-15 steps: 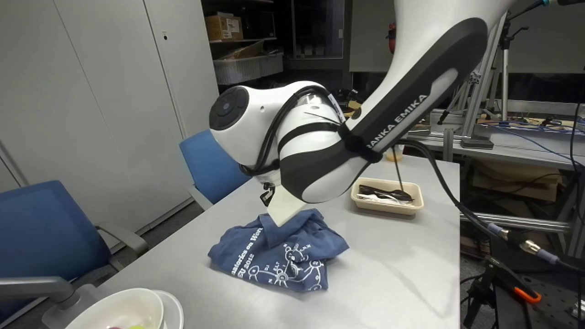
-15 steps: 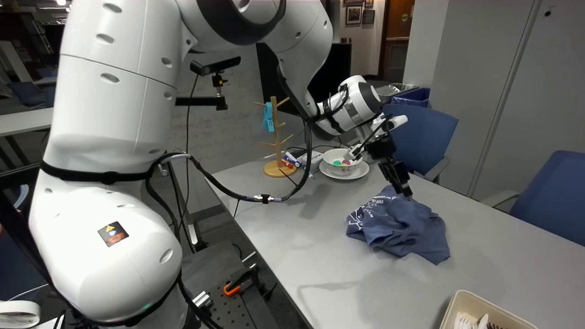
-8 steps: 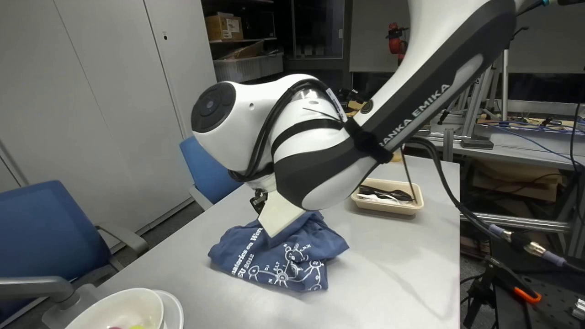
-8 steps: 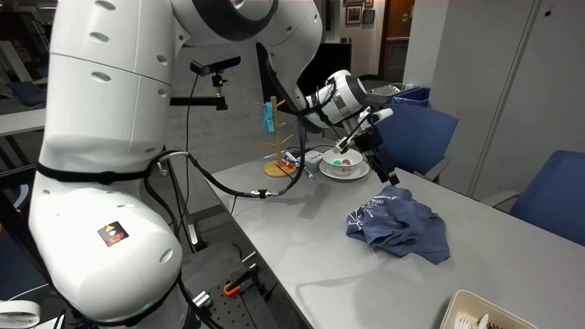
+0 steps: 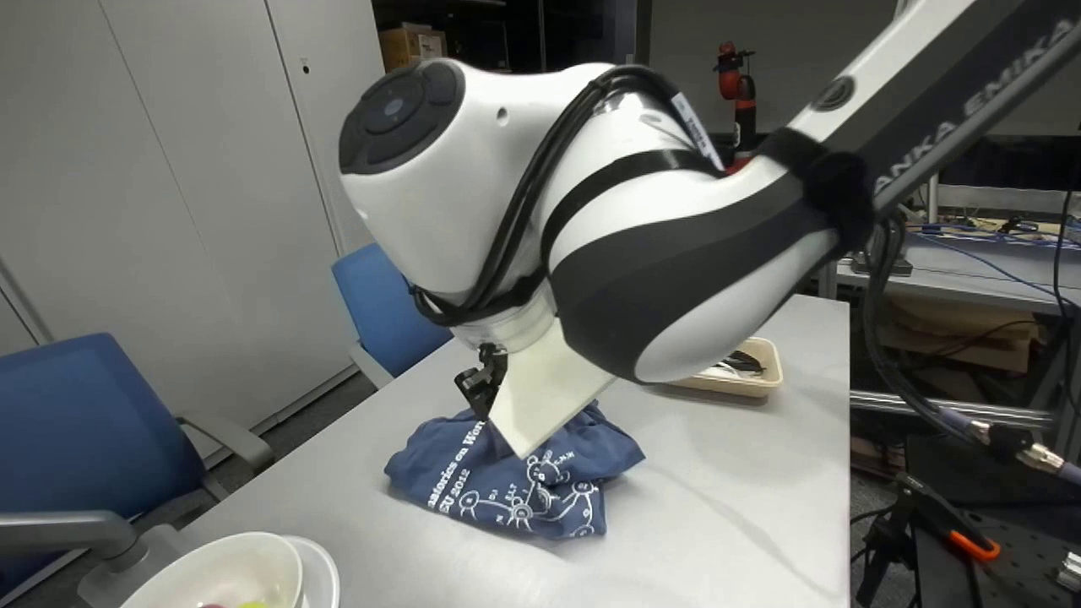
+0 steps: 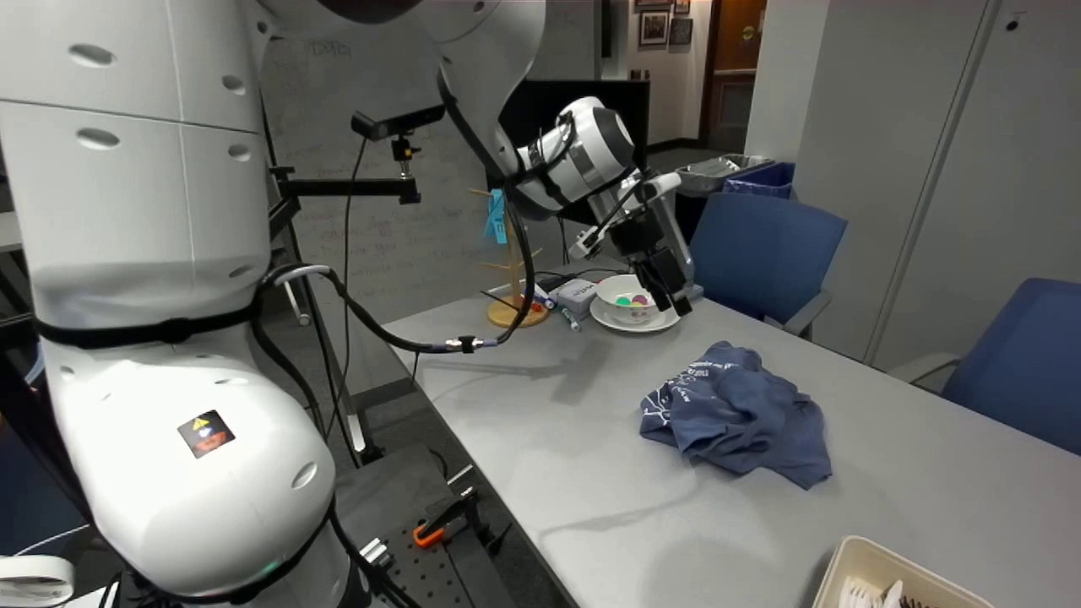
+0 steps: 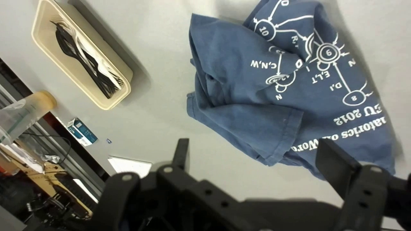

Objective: Fold up the blue T Shirt on the table.

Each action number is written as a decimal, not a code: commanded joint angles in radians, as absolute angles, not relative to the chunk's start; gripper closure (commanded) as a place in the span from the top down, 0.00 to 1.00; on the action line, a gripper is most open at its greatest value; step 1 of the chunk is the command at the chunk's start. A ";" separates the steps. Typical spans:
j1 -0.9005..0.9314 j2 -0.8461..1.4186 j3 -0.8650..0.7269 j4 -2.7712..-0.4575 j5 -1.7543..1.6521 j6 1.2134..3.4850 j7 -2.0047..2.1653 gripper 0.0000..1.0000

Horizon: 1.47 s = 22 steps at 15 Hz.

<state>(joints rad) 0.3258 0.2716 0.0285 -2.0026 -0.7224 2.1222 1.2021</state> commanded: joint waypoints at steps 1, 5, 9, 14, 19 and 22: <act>0.285 0.107 0.088 -2.151 -0.665 2.162 1.132 1.00; 0.272 -0.031 0.126 -2.246 -0.590 2.108 0.990 1.00; 0.252 -0.149 0.145 -2.314 -0.539 2.062 0.813 1.00; 0.218 -0.273 0.145 -2.391 -0.512 2.130 0.668 1.00; 0.186 -0.350 0.138 -2.455 -0.469 2.252 0.576 1.00; 0.167 -0.384 0.130 -2.498 -0.389 2.372 0.532 1.00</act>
<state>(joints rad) 0.2047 -0.3130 0.1227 -2.4308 -0.4725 2.2663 0.6001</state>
